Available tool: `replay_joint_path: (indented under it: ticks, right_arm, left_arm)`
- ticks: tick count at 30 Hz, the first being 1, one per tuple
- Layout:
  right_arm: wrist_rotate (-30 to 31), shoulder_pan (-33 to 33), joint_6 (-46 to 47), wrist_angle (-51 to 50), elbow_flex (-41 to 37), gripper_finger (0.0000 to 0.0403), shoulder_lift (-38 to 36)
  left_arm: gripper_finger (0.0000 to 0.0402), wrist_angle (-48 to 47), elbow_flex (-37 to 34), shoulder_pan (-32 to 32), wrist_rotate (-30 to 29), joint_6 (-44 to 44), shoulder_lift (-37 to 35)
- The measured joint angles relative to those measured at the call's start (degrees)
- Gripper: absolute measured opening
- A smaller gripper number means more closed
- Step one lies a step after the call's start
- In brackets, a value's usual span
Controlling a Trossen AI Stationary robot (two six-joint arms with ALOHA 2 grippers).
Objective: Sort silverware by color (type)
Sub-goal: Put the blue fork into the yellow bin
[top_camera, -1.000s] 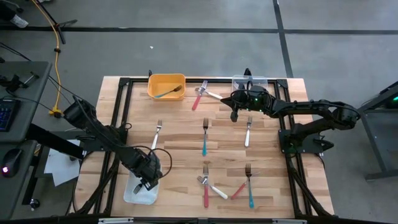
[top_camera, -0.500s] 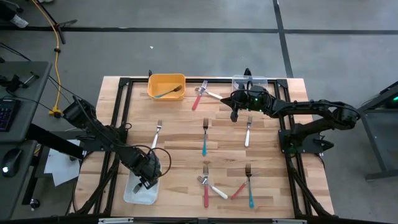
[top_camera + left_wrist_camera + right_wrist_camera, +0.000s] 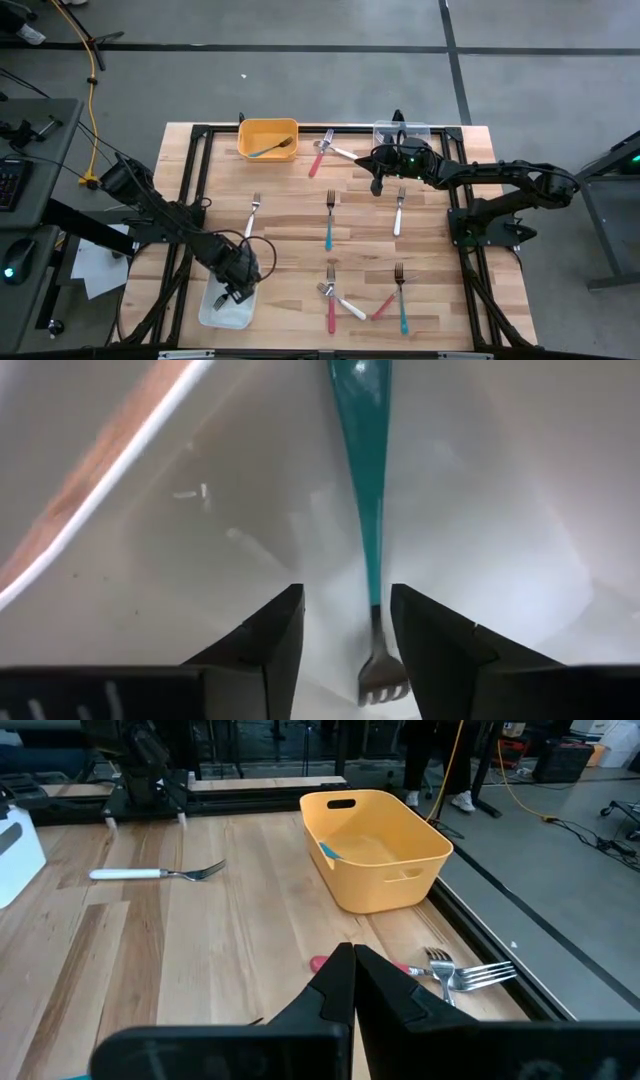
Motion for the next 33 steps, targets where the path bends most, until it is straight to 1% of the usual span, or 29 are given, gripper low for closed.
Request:
replay_joint_path:
  ticks: [5, 8, 14, 23, 27, 33]
  right_arm:
    - [0.0, 0.0, 0.0, 0.0, 0.0, 0.0000, 0.0]
    - [0.0, 0.0, 0.0, 0.0, 0.0, 0.0000, 0.0]
    - [0.0, 0.0, 0.0, 0.0, 0.0, 0.0000, 0.0]
    - [0.0, 0.0, -0.2, 0.0, 0.0, 0.0000, 0.0]
    - [0.0, 0.0, -0.2, 0.0, 0.0, 0.0000, 0.0]
    - [0.0, 0.0, -0.2, 0.0, 0.0, 0.0000, 0.0]
  left_arm:
    - [0.0171, 1.1, 0.0, 0.0, -0.4, -0.3, -0.1]
    - [0.0176, 1.1, 0.0, -0.2, -0.7, -0.9, -0.1]
    - [0.0165, -0.2, 0.1, -0.2, -1.6, -0.9, 1.0]
    - [0.0155, 0.1, 0.1, 0.1, -1.1, 1.3, 1.7]
    - [0.0129, 0.2, 0.1, 0.1, -1.1, 1.7, 1.8]
    - [0.0061, 0.2, 0.1, 0.1, -1.3, 2.6, 1.8]
